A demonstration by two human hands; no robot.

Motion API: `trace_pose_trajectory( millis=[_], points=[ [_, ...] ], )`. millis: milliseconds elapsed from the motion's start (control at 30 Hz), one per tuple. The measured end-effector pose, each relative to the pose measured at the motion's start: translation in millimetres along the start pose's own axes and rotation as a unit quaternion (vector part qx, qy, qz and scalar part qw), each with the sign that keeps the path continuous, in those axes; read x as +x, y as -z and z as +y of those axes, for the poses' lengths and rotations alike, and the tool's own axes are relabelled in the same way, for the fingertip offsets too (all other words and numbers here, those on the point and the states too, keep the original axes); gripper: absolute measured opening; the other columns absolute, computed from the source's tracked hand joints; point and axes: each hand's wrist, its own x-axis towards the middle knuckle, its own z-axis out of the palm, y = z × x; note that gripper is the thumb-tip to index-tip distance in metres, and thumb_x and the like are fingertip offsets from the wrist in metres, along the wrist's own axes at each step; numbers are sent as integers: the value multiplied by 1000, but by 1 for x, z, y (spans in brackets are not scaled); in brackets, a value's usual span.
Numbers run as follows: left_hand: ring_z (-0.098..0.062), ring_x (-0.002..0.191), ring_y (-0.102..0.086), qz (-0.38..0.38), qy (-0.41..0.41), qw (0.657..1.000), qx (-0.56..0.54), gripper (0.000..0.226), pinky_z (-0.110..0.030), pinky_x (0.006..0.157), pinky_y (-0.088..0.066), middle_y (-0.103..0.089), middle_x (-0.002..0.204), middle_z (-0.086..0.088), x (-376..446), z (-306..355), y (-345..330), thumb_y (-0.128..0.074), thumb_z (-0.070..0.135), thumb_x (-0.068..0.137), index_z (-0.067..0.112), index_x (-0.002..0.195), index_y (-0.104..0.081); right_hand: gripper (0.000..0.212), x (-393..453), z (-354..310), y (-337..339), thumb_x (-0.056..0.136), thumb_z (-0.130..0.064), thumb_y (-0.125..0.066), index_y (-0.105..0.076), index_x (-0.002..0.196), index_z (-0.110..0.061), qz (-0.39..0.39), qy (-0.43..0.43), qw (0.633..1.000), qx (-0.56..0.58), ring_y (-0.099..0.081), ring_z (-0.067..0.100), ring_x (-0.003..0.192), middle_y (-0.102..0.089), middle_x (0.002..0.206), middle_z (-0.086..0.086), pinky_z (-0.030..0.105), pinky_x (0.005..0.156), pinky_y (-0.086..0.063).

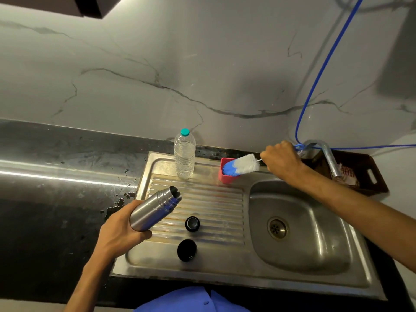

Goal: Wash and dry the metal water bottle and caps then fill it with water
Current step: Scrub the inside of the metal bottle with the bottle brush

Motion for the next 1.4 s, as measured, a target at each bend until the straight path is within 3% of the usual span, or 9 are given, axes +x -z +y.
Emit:
trace_pose_trajectory(
  millis=[333, 600, 700, 800, 967, 1100, 1267, 1400],
  points=[
    [-6, 88, -68, -8, -2, 1000, -5, 81, -38, 73, -60, -67, 106, 21, 5, -3, -9, -79, 61, 48, 76, 118, -42, 18, -2, 28, 11, 101, -30, -57, -67, 101, -16, 21, -26, 999, 0, -70, 22, 85, -70, 91, 5, 38, 84, -53],
    [-8, 84, -69, -18, -8, 1000, -6, 80, -38, 71, -59, -70, 101, 16, 13, 9, -18, -80, 60, 46, 73, 117, -45, 24, -28, 66, -6, 99, -44, -58, -69, 103, -23, 40, -122, 976, 176, -63, 16, 79, -71, 88, 0, 35, 81, -49],
    [-12, 82, -69, -19, -6, 1000, -13, 80, -41, 70, -60, -70, 99, 13, 14, 15, -29, -81, 58, 45, 74, 115, -46, 21, -48, 71, -19, 96, -43, -62, -74, 102, -27, 44, -148, 962, 226, -60, 17, 78, -71, 88, 0, 32, 73, -40],
    [-14, 78, -69, -28, 17, 999, -23, 76, -42, 68, -60, -71, 93, 10, 16, 17, -41, -83, 54, 45, 60, 115, -53, 23, -64, 67, -34, 93, -47, -61, -75, 100, -30, 51, -164, 960, 220, -64, 21, 83, -70, 90, 0, 31, 69, -42],
    [-8, 76, -67, -29, 5, 999, 11, 77, -33, 63, -53, -71, 91, 10, 30, 45, -69, -84, 50, 45, 41, 117, -59, 26, -108, 89, -60, 94, -55, -60, -74, 108, -37, 21, -199, 940, 275, -66, 20, 88, -71, 98, -1, 33, 75, -44],
    [-2, 77, -67, -53, -36, 997, 36, 70, -31, 66, -57, -71, 92, 16, 49, 78, -100, -96, 42, 56, 43, 114, -57, 27, -152, 131, -66, 94, -57, -61, -72, 111, -40, 21, -222, 919, 325, -52, 12, 78, -71, 93, -4, 25, 70, -38],
    [1, 79, -68, -81, -73, 994, 23, 75, -19, 66, -52, -70, 95, 20, 76, 141, -152, -96, 44, 53, 42, 117, -58, 29, -219, 199, -57, 87, -67, -61, -73, 104, -49, 30, -277, 899, 338, -64, 21, 90, -73, 99, -4, 34, 76, -41],
    [7, 85, -68, -84, -82, 993, -15, 80, -14, 68, -53, -72, 99, 18, 91, 186, -205, -99, 41, 53, 41, 122, -58, 33, -269, 242, -56, 77, -73, -63, -76, 97, -50, 57, -291, 875, 383, -60, 10, 70, -70, 79, -12, 33, 69, -51]
  ],
)
